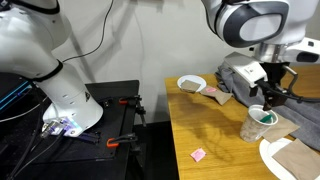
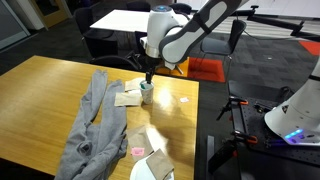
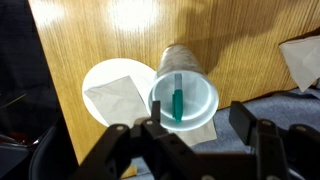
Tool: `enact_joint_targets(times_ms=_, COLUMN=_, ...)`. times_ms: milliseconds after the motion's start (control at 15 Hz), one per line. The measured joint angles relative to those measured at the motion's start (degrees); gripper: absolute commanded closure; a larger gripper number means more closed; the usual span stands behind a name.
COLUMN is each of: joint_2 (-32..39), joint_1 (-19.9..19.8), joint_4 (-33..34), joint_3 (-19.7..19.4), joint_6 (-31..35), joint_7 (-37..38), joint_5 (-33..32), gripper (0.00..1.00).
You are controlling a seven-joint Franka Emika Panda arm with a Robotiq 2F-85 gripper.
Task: Take the green marker out of the cup and set it on the table
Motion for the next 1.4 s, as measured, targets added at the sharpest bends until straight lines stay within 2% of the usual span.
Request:
enact_joint_targets(times_ms=200, joint_2=2.11, joint_1=-0.02, joint_4=1.43, joint_3=0.00, joint_6=0.65, joint_7=0.00, joint_5=0.05, gripper=0.40)
enact_joint_targets(times_ms=333, joint_2=3.47, joint_1=-0.03, joint_4=2.24, joint_3=-0.02, joint_6=1.37, joint_7=0.03, joint_5=0.08, gripper=0.51)
enact_joint_targets(times_ms=400, joint_2=4.08, joint_1=-0.04, joint_4=2.58, joint_3=-0.04, joint_6=1.73, joint_7=0.08, joint_5=0.08, gripper=0.49)
enact_joint_targets(times_ms=467, joint_2=4.65, joint_1=-0.04, joint_4=2.94, joint_3=-0.08, joint_6=2.03, joint_7=0.24, joint_5=0.08, gripper=0.52)
enact_joint_targets(times_ms=867, joint_2=7.22, joint_1=-0.02, joint_4=5.62, joint_3=-0.14, joint_6=2.24, joint_7=0.98, joint_5=0.08, gripper=0.54)
enact_joint_targets(times_ms=1400, joint_2=10.80, joint_1=0.02, joint_4=9.20, joint_3=-0.20, joint_6=2.24, joint_7=1.02, joint_5=0.08, gripper=0.68)
